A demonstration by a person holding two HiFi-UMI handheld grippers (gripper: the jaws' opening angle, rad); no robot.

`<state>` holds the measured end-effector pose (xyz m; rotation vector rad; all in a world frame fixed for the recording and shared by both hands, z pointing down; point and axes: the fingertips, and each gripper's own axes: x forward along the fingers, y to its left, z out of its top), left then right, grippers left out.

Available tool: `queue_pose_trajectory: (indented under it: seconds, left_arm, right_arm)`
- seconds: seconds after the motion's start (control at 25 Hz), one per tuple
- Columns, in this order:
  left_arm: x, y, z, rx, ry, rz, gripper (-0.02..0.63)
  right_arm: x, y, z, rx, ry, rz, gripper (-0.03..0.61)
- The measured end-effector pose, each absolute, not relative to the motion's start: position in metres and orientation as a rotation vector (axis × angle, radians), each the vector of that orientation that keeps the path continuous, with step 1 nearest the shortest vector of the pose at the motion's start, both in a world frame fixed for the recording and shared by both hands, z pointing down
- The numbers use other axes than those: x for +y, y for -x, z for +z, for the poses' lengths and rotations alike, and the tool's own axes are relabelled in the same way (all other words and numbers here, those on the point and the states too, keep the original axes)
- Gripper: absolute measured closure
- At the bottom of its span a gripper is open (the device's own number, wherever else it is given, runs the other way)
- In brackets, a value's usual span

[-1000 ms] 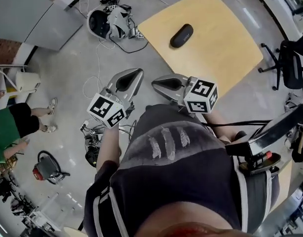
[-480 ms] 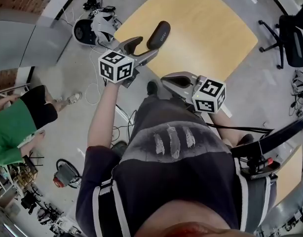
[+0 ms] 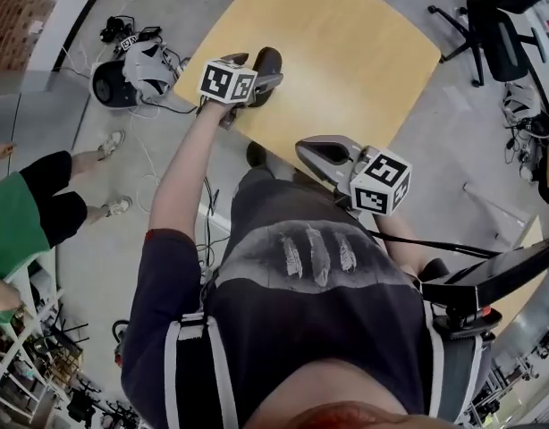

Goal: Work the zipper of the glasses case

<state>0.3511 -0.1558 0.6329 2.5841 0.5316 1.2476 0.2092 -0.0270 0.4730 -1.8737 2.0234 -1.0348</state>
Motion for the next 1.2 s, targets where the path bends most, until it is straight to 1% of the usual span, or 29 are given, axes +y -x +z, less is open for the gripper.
queue_pose_trajectory:
  seconds: [0.24,0.36,0.4,0.48,0.52,0.56,0.64,0.76,1.0,1.2]
  left_arm:
    - [-0.155,-0.353,0.671,0.575,-2.496,1.403,0.173]
    - [-0.152,-0.346,0.685,0.584,-2.459,1.453,0.218]
    - [-0.151,-0.345,0.687,0.577,-2.453,1.445,0.219]
    - [-0.151,-0.344,0.687,0.568,-2.441,1.409,0.23]
    - [-0.151,-0.344,0.686,0.571,-2.425,1.393,0.265]
    - [-0.151,-0.343,0.686,0.574,-2.407,1.38,0.282]
    - [-0.15,-0.339,0.687,0.564,-2.38,1.364,0.293]
    - [-0.147,-0.333,0.682,0.526,-2.327,1.292,0.299]
    - [-0.147,-0.317,0.628,0.496,-2.249,0.974,0.301]
    - [-0.147,-0.3,0.593,0.575,-2.251,0.857,0.301]
  right_arm:
    - [-0.031,-0.217,0.479,1.959,1.935,-1.054,0.578]
    - [-0.028,-0.22,0.481,1.938,1.941,-1.064,0.578]
    - [-0.027,-0.221,0.482,1.934,1.941,-1.066,0.578]
    - [-0.025,-0.222,0.484,1.929,1.939,-1.066,0.577]
    - [-0.024,-0.223,0.485,1.93,1.937,-1.064,0.578]
    - [-0.024,-0.223,0.486,1.934,1.935,-1.062,0.578]
    - [-0.022,-0.223,0.486,1.949,1.928,-1.056,0.578]
    - [-0.018,-0.226,0.485,1.972,1.916,-1.045,0.578]
    - [-0.011,-0.235,0.485,2.019,1.905,-1.021,0.578]
    - [-0.026,-0.241,0.486,2.087,1.901,-0.986,0.577]
